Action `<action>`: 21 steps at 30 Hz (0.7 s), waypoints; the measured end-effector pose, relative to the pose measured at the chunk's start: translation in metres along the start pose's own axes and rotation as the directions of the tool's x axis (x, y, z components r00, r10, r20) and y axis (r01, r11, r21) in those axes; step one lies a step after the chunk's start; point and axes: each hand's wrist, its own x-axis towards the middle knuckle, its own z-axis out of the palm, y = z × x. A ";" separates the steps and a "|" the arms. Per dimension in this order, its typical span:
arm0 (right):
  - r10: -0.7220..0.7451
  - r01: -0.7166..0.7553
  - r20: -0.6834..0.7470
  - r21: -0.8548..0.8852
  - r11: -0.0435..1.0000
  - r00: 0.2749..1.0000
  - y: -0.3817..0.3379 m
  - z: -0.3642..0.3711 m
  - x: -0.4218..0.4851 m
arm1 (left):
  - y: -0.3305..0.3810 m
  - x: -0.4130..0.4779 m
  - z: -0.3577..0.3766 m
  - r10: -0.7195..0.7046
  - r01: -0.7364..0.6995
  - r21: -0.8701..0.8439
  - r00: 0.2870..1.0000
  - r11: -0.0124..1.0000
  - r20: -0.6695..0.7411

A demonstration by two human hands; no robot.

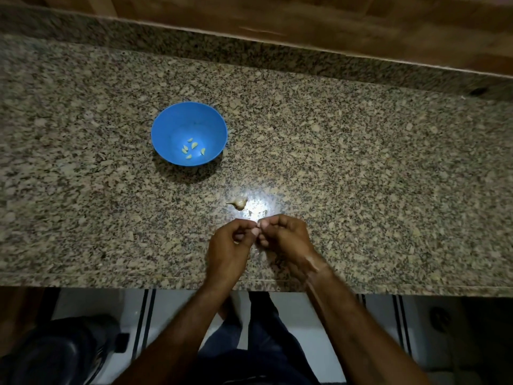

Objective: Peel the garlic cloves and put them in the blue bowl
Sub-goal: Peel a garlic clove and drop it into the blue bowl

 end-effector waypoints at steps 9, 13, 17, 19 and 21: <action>-0.105 0.100 0.030 0.149 0.984 0.994 0.000 -0.003 -0.019 | 0.024 -0.004 -0.003 -0.118 0.136 -0.401 0.991 0.906 0.068; -0.200 0.197 0.021 0.089 0.976 0.980 -0.005 -0.005 -0.021 | 0.039 -0.004 -0.005 -0.115 0.147 -0.414 0.988 0.898 0.101; -0.219 0.218 0.014 0.069 0.974 0.976 -0.005 -0.008 -0.021 | 0.051 -0.004 -0.010 -0.099 0.141 -0.382 0.987 0.913 0.127; -0.228 0.227 0.018 0.063 0.972 0.973 -0.005 -0.008 -0.020 | 0.053 -0.003 -0.011 -0.117 0.165 -0.384 0.982 0.909 0.145; -0.231 0.229 0.019 0.061 0.971 0.973 -0.004 -0.009 -0.020 | 0.054 -0.003 -0.013 -0.137 0.191 -0.387 0.977 0.902 0.163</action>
